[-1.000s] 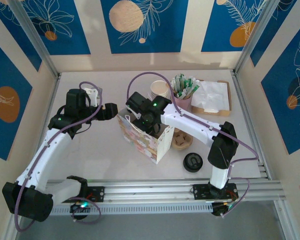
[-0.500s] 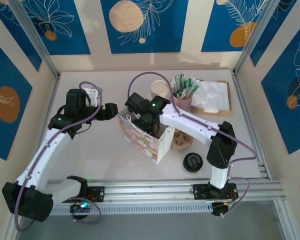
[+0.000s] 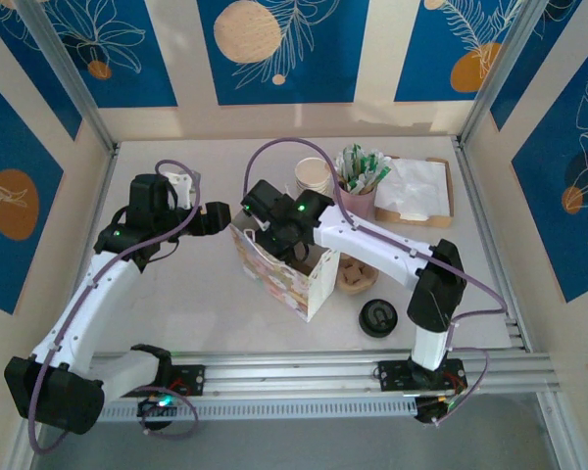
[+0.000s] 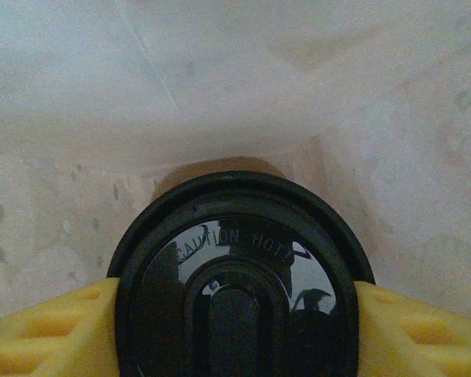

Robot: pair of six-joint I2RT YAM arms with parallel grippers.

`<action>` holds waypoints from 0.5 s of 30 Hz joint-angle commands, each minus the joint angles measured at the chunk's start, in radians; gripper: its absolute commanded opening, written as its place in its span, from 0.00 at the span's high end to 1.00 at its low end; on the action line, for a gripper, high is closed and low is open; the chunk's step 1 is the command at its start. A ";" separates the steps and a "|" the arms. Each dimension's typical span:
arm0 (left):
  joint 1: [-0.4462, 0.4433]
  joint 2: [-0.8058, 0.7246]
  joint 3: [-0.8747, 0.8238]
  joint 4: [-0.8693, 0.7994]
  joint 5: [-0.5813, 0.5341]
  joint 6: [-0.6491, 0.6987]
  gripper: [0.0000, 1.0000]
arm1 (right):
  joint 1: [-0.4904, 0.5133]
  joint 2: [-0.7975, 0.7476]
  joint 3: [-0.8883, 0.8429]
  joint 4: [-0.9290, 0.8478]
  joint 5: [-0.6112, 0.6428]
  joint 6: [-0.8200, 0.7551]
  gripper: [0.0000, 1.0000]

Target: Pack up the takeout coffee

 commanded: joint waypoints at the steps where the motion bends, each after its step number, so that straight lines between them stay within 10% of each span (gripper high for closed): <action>1: 0.006 0.000 0.018 -0.007 0.020 -0.007 0.17 | -0.002 -0.020 -0.027 0.037 0.014 -0.011 0.53; 15: 0.004 0.000 0.018 -0.006 0.018 -0.007 0.17 | -0.003 0.011 -0.144 0.034 -0.013 0.033 0.53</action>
